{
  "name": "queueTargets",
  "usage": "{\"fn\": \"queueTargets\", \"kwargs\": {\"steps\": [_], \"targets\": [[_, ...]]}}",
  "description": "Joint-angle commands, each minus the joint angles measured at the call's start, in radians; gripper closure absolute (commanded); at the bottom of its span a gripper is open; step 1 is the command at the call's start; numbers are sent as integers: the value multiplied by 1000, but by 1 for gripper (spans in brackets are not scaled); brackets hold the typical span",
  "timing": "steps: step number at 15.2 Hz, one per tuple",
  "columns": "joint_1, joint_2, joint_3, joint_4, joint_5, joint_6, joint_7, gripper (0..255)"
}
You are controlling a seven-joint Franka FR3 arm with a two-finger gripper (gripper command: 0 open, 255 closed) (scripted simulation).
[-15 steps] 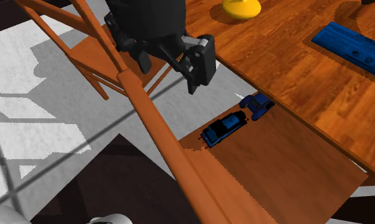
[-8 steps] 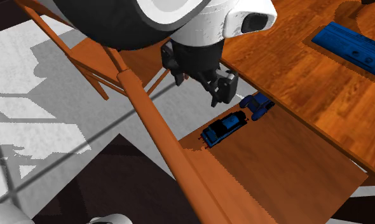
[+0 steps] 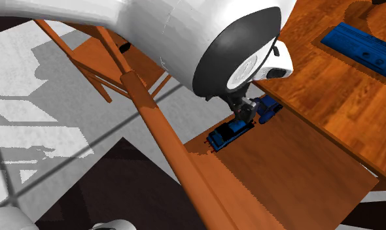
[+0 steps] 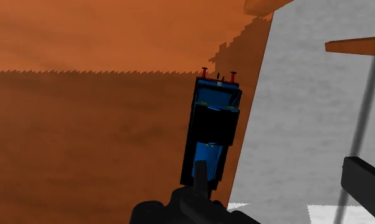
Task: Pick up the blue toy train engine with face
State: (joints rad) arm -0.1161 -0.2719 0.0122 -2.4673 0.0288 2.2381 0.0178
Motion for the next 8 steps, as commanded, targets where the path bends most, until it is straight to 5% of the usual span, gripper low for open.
{"fn": "queueTargets", "kwargs": {"steps": [1,8], "targets": [[-7,76,-1,12,5,58,26,0],[-38,340,-30,93,32,212,74,0]]}}
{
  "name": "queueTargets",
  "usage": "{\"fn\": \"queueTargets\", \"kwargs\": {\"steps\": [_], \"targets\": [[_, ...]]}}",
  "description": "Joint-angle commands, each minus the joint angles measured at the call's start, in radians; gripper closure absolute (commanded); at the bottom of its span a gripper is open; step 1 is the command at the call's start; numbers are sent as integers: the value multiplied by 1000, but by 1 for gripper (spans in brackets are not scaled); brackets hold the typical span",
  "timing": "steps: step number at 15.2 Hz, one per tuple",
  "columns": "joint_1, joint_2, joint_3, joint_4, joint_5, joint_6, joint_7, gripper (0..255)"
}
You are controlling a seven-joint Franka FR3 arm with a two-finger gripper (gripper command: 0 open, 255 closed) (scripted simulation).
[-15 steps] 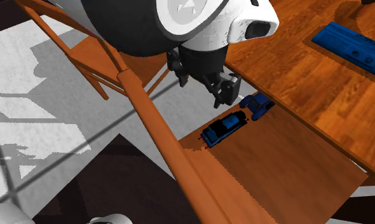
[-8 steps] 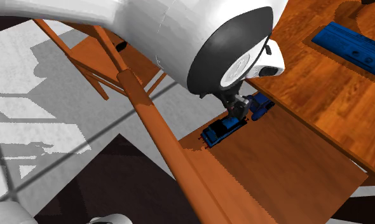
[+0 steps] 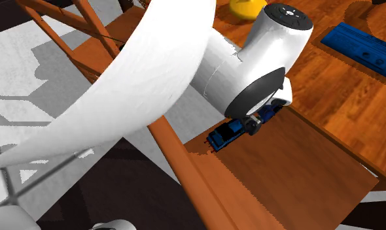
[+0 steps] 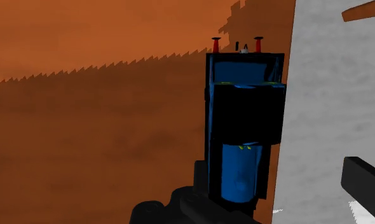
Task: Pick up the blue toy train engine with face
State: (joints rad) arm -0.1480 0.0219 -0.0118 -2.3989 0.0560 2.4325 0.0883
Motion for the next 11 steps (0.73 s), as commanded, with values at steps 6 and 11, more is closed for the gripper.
{"fn": "queueTargets", "kwargs": {"steps": [6,11], "targets": [[-13,150,-10,43,22,98,4,0],[-14,193,-8,39,29,144,-2,0]]}}
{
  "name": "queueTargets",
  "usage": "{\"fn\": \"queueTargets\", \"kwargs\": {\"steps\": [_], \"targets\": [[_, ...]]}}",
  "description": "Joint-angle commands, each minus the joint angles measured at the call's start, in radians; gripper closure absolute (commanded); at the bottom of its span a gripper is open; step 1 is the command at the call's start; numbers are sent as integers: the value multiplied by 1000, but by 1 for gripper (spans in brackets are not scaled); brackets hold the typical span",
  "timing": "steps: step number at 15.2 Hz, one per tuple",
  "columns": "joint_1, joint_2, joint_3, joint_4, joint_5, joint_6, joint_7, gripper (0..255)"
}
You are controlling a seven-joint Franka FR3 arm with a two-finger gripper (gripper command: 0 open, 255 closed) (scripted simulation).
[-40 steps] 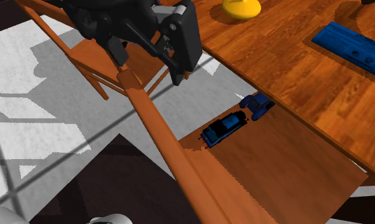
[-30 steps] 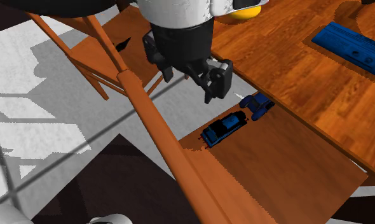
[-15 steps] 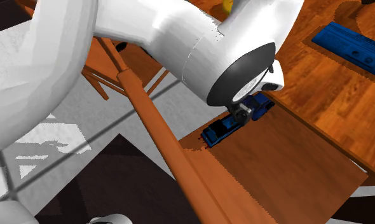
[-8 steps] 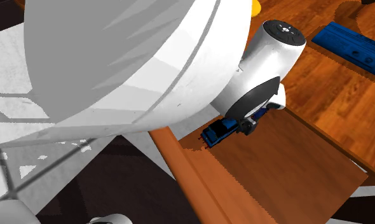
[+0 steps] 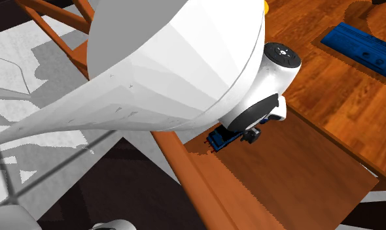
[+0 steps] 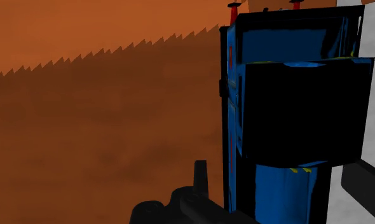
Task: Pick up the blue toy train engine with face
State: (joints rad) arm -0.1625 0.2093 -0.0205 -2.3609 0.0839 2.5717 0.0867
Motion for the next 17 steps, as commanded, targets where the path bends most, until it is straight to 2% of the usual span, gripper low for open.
{"fn": "queueTargets", "kwargs": {"steps": [1,10,17], "targets": [[0,6,0,0,1,6,0,255],[0,5,0,1,1,4,0,255],[2,-76,-3,10,-11,-85,11,255]]}}
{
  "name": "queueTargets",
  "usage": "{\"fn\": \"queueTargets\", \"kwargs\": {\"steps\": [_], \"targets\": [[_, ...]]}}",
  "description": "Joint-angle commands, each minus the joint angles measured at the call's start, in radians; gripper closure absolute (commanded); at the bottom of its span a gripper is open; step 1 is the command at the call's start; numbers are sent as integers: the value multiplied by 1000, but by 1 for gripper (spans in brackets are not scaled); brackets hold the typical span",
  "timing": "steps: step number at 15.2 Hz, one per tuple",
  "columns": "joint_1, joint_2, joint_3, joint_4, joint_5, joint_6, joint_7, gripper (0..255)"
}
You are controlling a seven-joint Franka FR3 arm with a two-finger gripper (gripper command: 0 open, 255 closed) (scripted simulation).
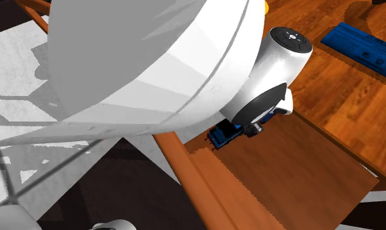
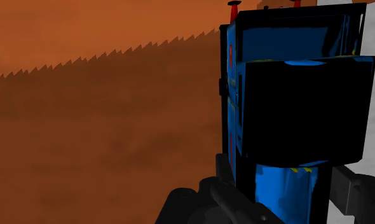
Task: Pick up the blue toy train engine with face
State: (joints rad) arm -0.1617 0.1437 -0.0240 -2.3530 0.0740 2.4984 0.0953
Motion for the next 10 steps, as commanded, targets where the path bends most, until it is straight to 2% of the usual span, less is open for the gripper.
{"fn": "queueTargets", "kwargs": {"steps": [1,8,10], "targets": [[1,-21,0,5,-3,-25,4,255],[1,-92,-2,26,-13,-118,13,255],[1,-93,-2,27,-13,-120,14,255]]}}
